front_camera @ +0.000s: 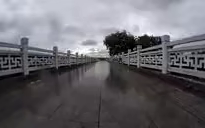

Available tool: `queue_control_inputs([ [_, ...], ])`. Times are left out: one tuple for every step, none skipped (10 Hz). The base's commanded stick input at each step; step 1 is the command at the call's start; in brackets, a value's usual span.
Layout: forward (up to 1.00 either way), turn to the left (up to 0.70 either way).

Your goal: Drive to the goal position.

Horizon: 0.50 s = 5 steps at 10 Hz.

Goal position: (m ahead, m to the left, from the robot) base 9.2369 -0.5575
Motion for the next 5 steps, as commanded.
queue_control_inputs([
  [0.59, 0.0],
  [0.58, 0.0],
  [0.58, 0.0],
  [0.58, 0.0],
  [0.58, 0.0],
])
